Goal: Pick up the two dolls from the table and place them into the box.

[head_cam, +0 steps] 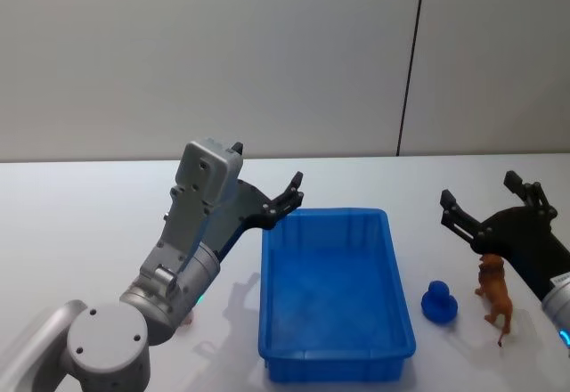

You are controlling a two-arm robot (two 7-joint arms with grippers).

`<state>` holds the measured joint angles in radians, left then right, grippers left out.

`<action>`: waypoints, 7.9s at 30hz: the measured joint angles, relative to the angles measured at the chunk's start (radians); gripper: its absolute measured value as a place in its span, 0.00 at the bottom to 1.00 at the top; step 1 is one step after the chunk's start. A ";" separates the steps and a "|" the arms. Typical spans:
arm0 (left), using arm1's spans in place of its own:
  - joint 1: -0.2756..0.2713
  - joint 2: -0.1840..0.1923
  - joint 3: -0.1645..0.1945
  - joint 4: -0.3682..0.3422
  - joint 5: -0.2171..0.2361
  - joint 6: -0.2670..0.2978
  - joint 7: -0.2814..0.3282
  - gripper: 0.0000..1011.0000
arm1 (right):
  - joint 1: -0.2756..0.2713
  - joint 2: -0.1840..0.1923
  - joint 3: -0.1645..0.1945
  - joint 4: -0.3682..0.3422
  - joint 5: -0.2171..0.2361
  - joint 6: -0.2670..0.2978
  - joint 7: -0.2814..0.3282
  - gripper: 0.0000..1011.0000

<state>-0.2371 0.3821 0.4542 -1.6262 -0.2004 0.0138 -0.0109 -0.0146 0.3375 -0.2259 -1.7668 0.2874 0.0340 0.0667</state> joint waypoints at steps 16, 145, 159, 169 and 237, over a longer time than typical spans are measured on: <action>0.000 0.000 0.000 0.000 0.000 0.000 0.000 0.99 | 0.000 0.000 0.000 0.000 0.000 0.000 0.000 0.99; 0.000 0.000 0.000 0.000 0.000 0.000 0.000 0.99 | 0.012 -0.061 0.000 0.194 -0.080 0.337 -0.176 0.29; 0.000 0.000 0.000 0.000 0.000 0.000 0.000 0.99 | 0.011 -0.059 0.005 0.137 -0.132 0.227 -0.175 0.29; 0.000 0.000 0.000 0.000 0.000 0.000 0.000 0.99 | 0.019 -0.064 0.000 0.078 -0.176 0.128 -0.129 0.29; 0.000 0.000 0.000 0.000 0.000 0.000 0.000 0.99 | 0.152 -0.234 -0.135 0.137 -0.260 0.476 0.092 0.71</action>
<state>-0.2371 0.3821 0.4542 -1.6262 -0.2004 0.0138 -0.0109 0.1371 0.1040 -0.3604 -1.6293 0.0277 0.5098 0.1592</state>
